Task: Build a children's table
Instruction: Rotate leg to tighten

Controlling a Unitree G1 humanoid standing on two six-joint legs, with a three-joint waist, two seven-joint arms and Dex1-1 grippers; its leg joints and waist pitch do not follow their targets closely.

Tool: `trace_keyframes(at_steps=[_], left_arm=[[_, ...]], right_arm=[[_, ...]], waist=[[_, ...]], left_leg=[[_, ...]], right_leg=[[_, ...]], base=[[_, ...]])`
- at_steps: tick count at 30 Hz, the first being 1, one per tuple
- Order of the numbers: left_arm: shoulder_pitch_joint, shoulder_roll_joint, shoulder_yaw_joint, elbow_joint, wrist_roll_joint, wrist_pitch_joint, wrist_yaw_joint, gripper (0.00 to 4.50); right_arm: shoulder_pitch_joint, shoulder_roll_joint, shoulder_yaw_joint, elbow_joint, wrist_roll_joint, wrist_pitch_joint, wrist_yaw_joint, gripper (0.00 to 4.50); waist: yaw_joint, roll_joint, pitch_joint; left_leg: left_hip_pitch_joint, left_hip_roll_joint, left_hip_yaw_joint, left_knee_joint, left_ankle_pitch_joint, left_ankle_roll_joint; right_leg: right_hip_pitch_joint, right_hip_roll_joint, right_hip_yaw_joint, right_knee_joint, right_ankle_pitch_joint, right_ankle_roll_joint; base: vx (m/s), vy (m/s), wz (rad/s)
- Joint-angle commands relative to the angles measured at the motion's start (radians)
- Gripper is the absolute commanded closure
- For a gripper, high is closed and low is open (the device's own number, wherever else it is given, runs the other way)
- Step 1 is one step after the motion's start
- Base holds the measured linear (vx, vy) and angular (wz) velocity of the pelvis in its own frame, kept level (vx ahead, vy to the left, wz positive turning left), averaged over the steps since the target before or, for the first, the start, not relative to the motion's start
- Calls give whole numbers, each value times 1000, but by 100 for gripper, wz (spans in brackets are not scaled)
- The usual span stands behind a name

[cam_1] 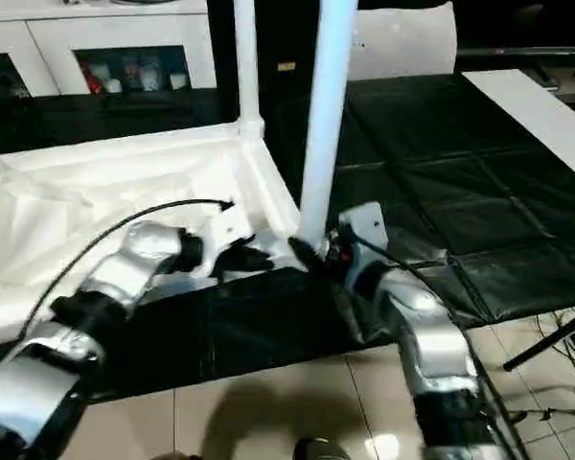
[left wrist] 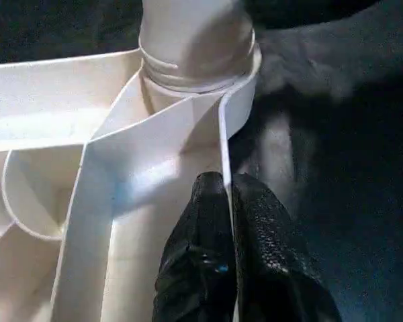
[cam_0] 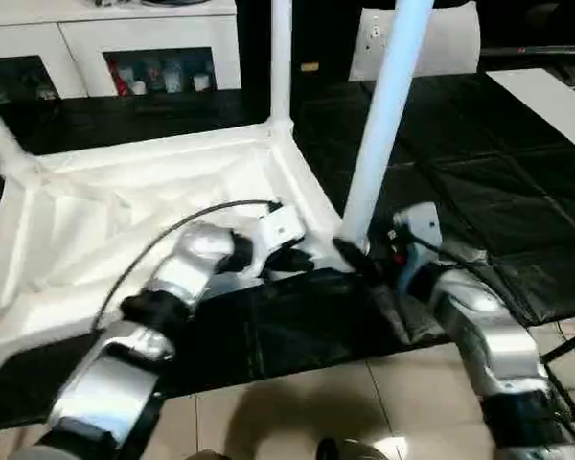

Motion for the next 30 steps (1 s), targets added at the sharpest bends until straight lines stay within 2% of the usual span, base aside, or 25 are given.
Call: trace_keyframes(at_steps=[1,3,5,7,10,13,15,16,18,24,30], left_arm=[[6,16,-38,-46,-16,-61,-122,450],[9,32,-42,-47,-32,-78,-172,450],[5,49,-49,-36,-36,-99,-221,450],[3,61,-56,-29,-36,-115,-255,450],[-6,88,-73,-11,-36,-150,-333,450],[-13,101,-87,-4,-40,-181,-387,450],[-14,104,-90,-7,-46,-186,-411,450],[-16,106,-98,-10,-48,-193,-438,450],[-17,108,-105,-13,-49,-200,-455,450],[-17,111,-142,-36,-64,-222,-518,450],[-19,113,-175,-52,-79,-227,-518,450]], right_arm=[[7,-42,17,-42,45,-23,119,42],[11,-73,18,-42,56,-43,169,29],[8,-108,22,-37,64,-55,217,10],[9,-135,33,-39,73,-55,267,10],[15,-201,66,-42,94,-56,401,10],[18,-247,90,-32,102,-66,492,10],[16,-261,98,-25,104,-68,521,10],[9,-272,105,-16,107,-70,547,26],[2,-279,112,-10,109,-70,565,47],[-40,-297,146,34,114,-72,642,89],[-59,-294,164,58,111,-76,671,142]], waist=[[9,-2,-63],[13,-4,-62],[22,-3,-61],[28,-3,-61],[41,-8,-63],[50,-9,-59],[56,-10,-59],[60,-15,-57],[64,-13,-57],[68,-21,-53],[79,-22,-56]], left_leg=[[4,60,-17,-63,-98,151],[5,62,-16,-64,-114,143],[11,65,-15,-66,-124,124],[11,65,-15,-67,-123,120],[9,66,-14,-65,-97,128],[7,66,-10,-63,-111,129],[9,68,-11,-64,-121,116],[11,69,-11,-66,-127,105],[11,70,-11,-66,-131,99],[11,69,-12,-67,-147,82],[13,72,-11,-66,-120,86]], right_leg=[[72,-74,64,-50,-180,-238],[71,-75,65,-49,-190,-240],[66,-75,67,-51,-204,-238],[67,-76,67,-50,-204,-237],[70,-76,68,-41,-157,-245],[69,-77,67,-46,-195,-235],[68,-78,67,-47,-219,-230],[65,-78,67,-48,-237,-227],[64,-79,68,-48,-244,-226],[62,-80,69,-54,-301,-207],[61,-80,70,-47,-269,-214]], base=[[0,0,0],[0,0,0],[0,0,0],[0,0,0],[0,0,0],[0,0,0],[0,0,0],[0,0,0],[0,0,0],[0,0,0],[0,0,0]])
